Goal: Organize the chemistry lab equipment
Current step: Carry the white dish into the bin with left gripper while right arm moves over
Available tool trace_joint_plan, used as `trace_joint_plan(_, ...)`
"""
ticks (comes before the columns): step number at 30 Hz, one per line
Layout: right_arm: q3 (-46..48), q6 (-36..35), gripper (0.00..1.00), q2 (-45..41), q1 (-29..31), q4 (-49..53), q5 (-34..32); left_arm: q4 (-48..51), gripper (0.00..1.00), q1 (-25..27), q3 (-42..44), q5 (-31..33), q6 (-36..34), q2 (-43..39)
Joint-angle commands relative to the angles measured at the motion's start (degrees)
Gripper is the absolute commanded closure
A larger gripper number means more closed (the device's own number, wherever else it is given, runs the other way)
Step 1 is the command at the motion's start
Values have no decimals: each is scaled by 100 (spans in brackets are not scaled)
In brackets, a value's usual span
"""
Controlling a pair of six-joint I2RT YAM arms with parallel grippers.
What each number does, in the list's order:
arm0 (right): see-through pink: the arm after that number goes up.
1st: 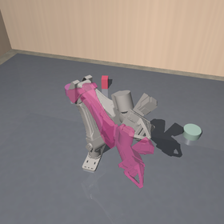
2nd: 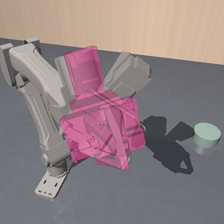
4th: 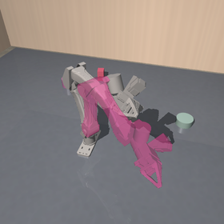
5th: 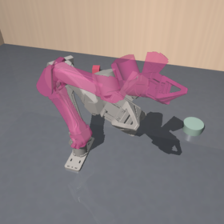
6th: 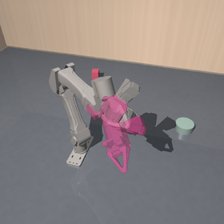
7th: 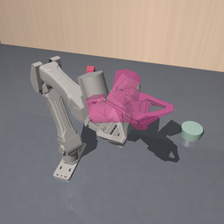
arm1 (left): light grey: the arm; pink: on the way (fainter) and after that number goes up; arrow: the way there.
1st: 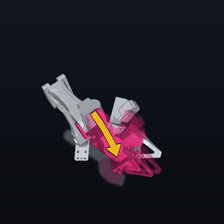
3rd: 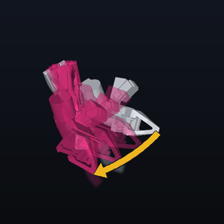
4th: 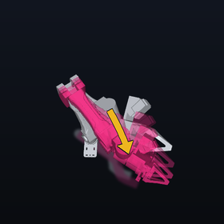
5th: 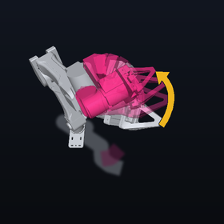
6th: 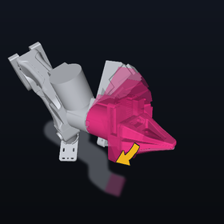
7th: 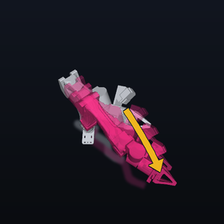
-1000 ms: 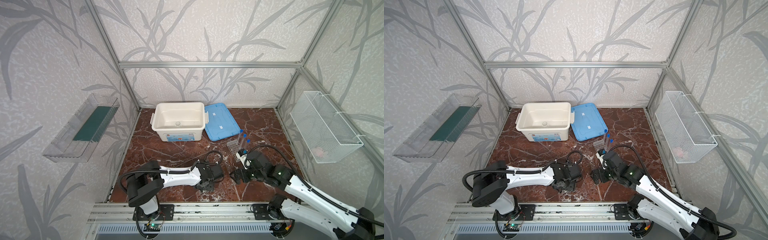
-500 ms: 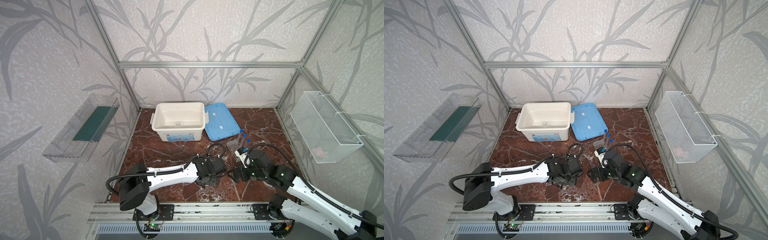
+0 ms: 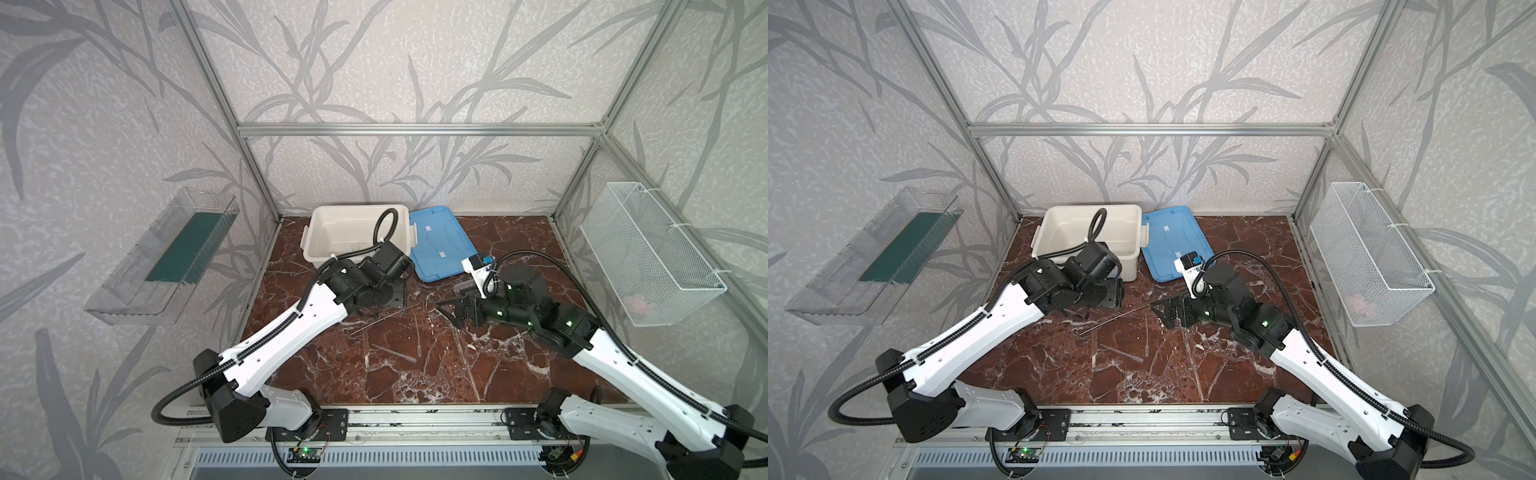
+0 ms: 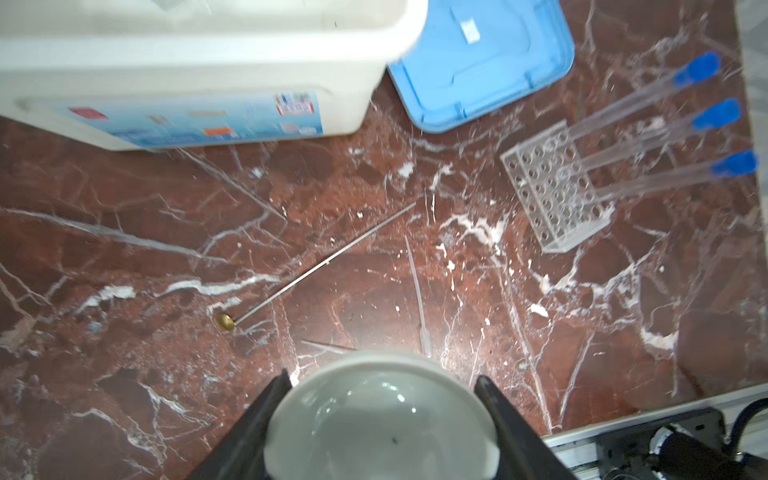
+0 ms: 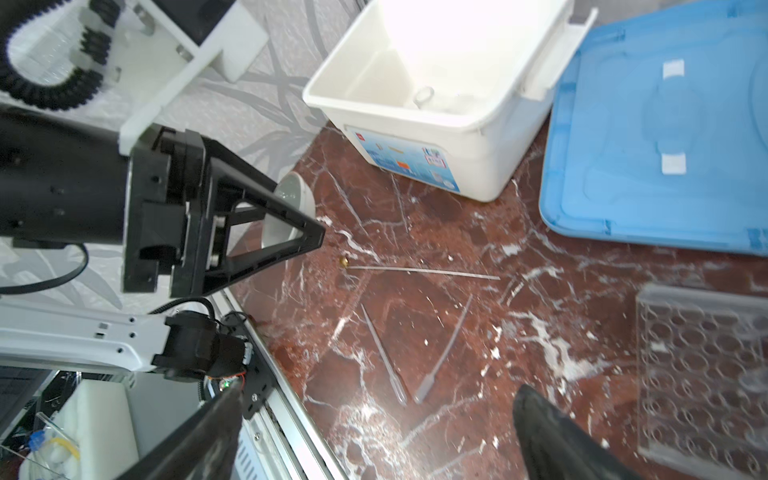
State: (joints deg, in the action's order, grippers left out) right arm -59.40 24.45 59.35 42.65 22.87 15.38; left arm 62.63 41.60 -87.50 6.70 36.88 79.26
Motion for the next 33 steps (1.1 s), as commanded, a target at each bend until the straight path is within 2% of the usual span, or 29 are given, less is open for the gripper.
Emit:
trace_joint_plan(1, -557, 69, 1, 448, 32, -637, 349, 687, 57, -669, -626, -205, -817, 284)
trace_joint_plan(7, -1513, 87, 1, 1384, 40, -828, 620, 986, 57, -1636, -1901, -596, -1388, 1371)
trace_joint_plan(10, -1860, 84, 1, 1782, 41, -849, 602, 1039, 58, -2085, -2403, -367, -1494, 1882)
trace_joint_plan(17, -2961, -359, 1, 2908, 50, -416, 245, 944, 58, -2908, -3219, -322, -1875, 2976)
trace_joint_plan(24, -3612, -433, 1, 3740, 46, -380, 436, 1338, 58, -3186, -4043, 79, -2108, 4191)
trace_joint_plan(28, -3726, -510, 1, 4069, 59, -315, 429, 1147, 58, -3218, -3894, 279, -2060, 4429)
trace_joint_plan(33, -3874, -880, 1, 4399, 146, -212, 123, 797, 59, -3261, -3546, 225, -2089, 4490)
